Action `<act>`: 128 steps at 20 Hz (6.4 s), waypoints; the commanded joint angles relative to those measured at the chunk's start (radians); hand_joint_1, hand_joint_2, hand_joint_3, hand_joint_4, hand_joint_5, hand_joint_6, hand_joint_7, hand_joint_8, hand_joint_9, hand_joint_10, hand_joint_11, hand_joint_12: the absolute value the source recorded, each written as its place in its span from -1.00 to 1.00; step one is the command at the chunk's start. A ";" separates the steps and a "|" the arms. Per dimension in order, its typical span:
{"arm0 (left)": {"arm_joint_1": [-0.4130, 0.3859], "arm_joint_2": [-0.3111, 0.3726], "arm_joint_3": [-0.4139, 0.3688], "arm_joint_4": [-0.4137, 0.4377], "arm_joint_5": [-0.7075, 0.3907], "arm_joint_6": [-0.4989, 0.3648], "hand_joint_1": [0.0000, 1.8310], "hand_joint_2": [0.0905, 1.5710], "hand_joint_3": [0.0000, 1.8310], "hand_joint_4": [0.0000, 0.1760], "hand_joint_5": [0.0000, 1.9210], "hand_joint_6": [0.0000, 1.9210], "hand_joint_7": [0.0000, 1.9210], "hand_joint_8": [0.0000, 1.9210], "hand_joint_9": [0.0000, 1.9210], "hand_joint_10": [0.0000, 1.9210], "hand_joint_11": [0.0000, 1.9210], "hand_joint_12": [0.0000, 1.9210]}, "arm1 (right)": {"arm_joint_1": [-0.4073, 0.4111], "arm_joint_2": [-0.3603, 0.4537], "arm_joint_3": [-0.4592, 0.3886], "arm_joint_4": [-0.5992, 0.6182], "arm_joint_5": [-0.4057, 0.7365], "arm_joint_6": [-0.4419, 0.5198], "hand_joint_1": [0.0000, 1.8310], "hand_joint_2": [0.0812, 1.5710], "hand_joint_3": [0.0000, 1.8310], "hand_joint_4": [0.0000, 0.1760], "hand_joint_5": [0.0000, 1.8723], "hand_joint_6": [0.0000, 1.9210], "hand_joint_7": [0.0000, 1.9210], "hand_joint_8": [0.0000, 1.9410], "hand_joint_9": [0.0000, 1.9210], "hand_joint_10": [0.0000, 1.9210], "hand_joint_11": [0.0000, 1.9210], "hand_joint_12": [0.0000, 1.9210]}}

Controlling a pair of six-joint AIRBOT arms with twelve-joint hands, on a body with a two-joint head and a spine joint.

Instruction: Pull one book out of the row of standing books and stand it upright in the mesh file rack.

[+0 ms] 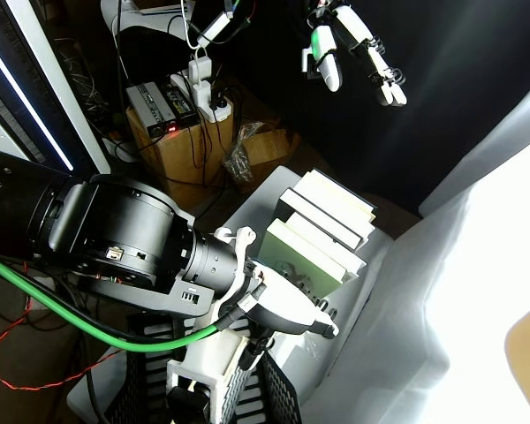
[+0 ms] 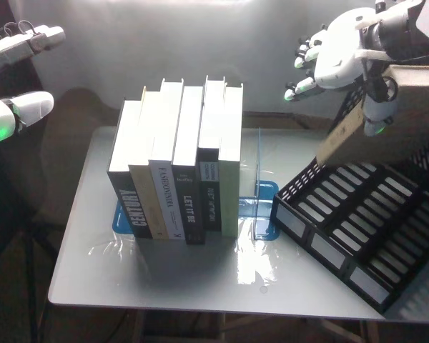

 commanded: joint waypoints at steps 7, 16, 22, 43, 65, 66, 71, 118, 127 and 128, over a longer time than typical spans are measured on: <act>-0.007 0.005 0.008 -0.041 -0.122 -0.006 -0.35 0.87 -1.00 -0.65 -0.84 -0.99 -0.95 -1.00 -1.00 -1.00 -1.00 -1.00 | -0.004 0.038 -0.014 -0.025 -0.060 0.005 -0.27 0.15 -1.00 -0.49 -1.00 -1.00 -1.00 -1.00 -1.00 -1.00 -1.00 -1.00; -0.007 0.001 0.011 -0.041 -0.123 -0.006 -0.35 0.87 -1.00 -0.56 -0.85 -1.00 -0.96 -1.00 -1.00 -1.00 -1.00 -1.00 | -0.003 0.051 -0.001 -0.025 -0.062 0.041 -0.10 0.14 -1.00 -0.76 -1.00 -1.00 -1.00 -1.00 -1.00 -1.00 -1.00 -1.00; -0.007 -0.003 0.006 -0.042 -0.118 -0.006 -0.28 0.84 -1.00 -0.53 -0.82 -0.99 -0.93 -1.00 -1.00 -1.00 -1.00 -1.00 | 0.012 0.137 -0.131 -0.019 -0.087 0.103 -0.17 0.24 -0.97 -0.68 -1.00 -1.00 -1.00 -1.00 -1.00 -1.00 -1.00 -1.00; 0.039 0.008 -0.027 -0.086 -0.121 -0.006 -0.32 0.91 -1.00 -0.79 -0.88 -0.99 -0.99 -1.00 -1.00 -1.00 -1.00 -1.00 | -0.163 0.496 -0.389 1.088 0.059 -0.284 -0.39 0.63 -1.00 -0.95 -0.81 -0.97 -0.76 -0.97 -0.74 -0.90 -1.00 0.25; 0.069 0.017 -0.036 -0.113 -0.130 -0.006 -0.20 0.88 -1.00 -1.00 -0.87 -1.00 -0.98 -1.00 -1.00 -1.00 -1.00 -1.00 | -0.469 0.415 -0.328 0.959 -0.007 -0.095 -0.31 0.68 -1.00 -1.00 -0.69 -1.00 -0.80 -1.00 -0.85 -1.00 -1.00 -0.36; 0.069 0.017 -0.036 -0.113 -0.131 -0.006 -0.21 0.88 -1.00 -1.00 -0.87 -1.00 -0.99 -1.00 -1.00 -1.00 -1.00 -1.00 | -0.469 0.405 -0.319 0.958 -0.016 -0.096 -0.33 0.69 -1.00 -1.00 -0.77 -1.00 -0.85 -1.00 -0.88 -1.00 -1.00 -0.37; 0.069 0.017 -0.036 -0.114 -0.132 -0.006 -0.22 0.89 -1.00 -0.99 -0.88 -1.00 -0.99 -1.00 -1.00 -1.00 -1.00 -1.00 | -0.453 0.392 -0.303 0.990 -0.021 -0.096 -0.29 0.73 -0.99 -1.00 -0.95 -1.00 -0.99 -1.00 -0.99 -1.00 -1.00 -0.70; 0.094 0.015 -0.045 -0.146 -0.164 -0.006 -0.27 0.89 -1.00 -0.73 -0.87 -1.00 -0.99 -1.00 -1.00 -1.00 -1.00 -1.00 | -0.203 0.334 -0.267 0.960 -0.108 -0.218 -0.23 0.74 -0.98 -1.00 -0.96 -0.99 -1.00 -1.00 -1.00 -1.00 -0.97 -0.99; 0.075 0.011 -0.052 -0.124 -0.171 -0.006 -0.50 0.93 -0.99 -0.27 -0.98 -1.00 -1.00 -1.00 -1.00 -1.00 -1.00 -1.00 | -0.268 0.511 -0.434 1.928 0.125 -0.911 -0.66 0.67 -1.00 -1.00 -1.00 -1.00 -1.00 -1.00 -1.00 -1.00 -1.00 -1.00; 0.054 0.006 -0.049 -0.093 -0.157 -0.006 -0.57 0.94 -0.99 -0.07 -1.00 -1.00 -1.00 -1.00 -1.00 -1.00 -1.00 -1.00 | -0.290 0.521 -0.448 2.000 0.168 -0.943 -0.67 0.66 -1.00 -0.91 -1.00 -1.00 -1.00 -1.00 -1.00 -1.00 -1.00 -1.00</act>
